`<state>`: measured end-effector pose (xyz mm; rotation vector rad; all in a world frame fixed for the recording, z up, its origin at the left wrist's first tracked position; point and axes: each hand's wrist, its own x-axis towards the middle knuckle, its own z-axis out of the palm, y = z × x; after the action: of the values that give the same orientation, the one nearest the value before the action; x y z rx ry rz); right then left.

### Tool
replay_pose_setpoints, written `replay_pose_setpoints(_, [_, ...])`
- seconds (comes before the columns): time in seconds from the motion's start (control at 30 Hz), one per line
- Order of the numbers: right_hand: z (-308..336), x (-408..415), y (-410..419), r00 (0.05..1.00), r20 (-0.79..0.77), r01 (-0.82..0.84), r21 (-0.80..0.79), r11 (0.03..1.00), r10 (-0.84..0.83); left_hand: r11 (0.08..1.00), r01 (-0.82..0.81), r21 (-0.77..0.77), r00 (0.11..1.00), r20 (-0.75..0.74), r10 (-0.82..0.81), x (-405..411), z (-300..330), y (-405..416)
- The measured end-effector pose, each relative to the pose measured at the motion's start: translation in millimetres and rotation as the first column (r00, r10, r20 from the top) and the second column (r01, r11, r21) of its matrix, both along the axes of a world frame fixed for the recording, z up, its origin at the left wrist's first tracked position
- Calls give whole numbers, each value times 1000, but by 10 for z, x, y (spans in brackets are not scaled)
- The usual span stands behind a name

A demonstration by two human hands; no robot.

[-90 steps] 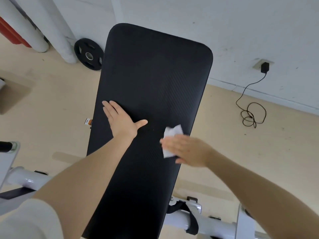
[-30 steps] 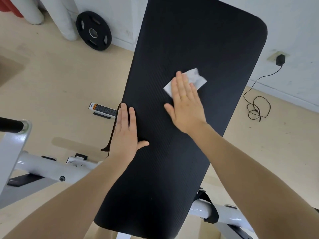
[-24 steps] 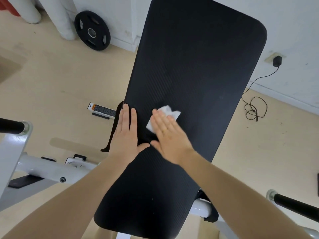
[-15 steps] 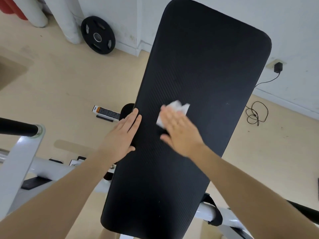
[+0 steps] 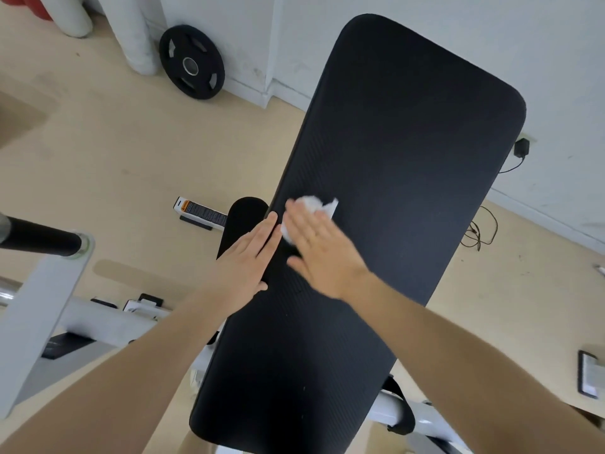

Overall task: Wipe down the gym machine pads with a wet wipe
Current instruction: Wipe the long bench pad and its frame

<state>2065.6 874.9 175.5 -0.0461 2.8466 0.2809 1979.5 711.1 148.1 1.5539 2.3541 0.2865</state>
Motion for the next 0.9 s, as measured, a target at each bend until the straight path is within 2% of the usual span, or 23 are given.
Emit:
replay_pose_setpoints(0.07, [-115, 160, -143, 1000, 26, -7, -24, 1000, 8, 999, 2, 48, 993, 115, -8, -6, 3, -24])
replay_pose_setpoints(0.13, [-152, 203, -121, 999, 36, -29, -32, 999, 31, 982, -102, 156, 939, 342, 43, -41, 37, -45])
replay_pose_setpoints(0.2, [-138, 159, -22, 995, 31, -98, -26, 995, 99, 951, -273, 145, 763, 634, 122, -83, 145, -28])
replay_pose_setpoints(0.27, [-49, -1, 78, 995, 17, -98, 12, 995, 98, 865, -492, 99, 491, 852, 182, -118, 207, -6])
replay_pose_setpoints(0.3, [24, -126, 130, 999, -9, -45, 40, 998, 46, 810, -583, 61, 366, 910, 195, -142, 225, -5])
replay_pose_setpoints(0.33, [104, -273, 184, 998, -49, 31, 53, 998, -29, 771, -636, 22, 282, 937, 207, -176, 231, -6])
replay_pose_setpoints(0.43, [356, -729, 362, 960, -122, 249, -40, 968, -252, 755, -652, -66, 153, 964, 216, -260, 223, -54])
replay_pose_setpoints(0.57, [398, -954, 358, 932, -150, 328, -42, 944, -331, 772, -626, -105, 105, 971, 217, -316, 207, -100])
replay_pose_setpoints(0.67, [216, -740, 18, 973, -67, 223, 69, 972, -219, 773, -624, -118, 95, 970, 224, -296, 159, -114])
replay_pose_setpoints(0.73, [58, -446, -257, 989, 32, 146, 56, 988, -148, 770, -625, -128, 103, 964, 244, -262, 118, -163])
replay_pose_setpoints(0.87, [-305, 210, -765, 990, 128, 73, -95, 993, -60, 833, -537, -136, 237, 923, 304, -157, -43, -313])
replay_pose_setpoints(0.9, [-393, 351, -866, 988, 150, 64, -126, 990, -45, 838, -521, -159, 248, 912, 327, -129, -81, -350])
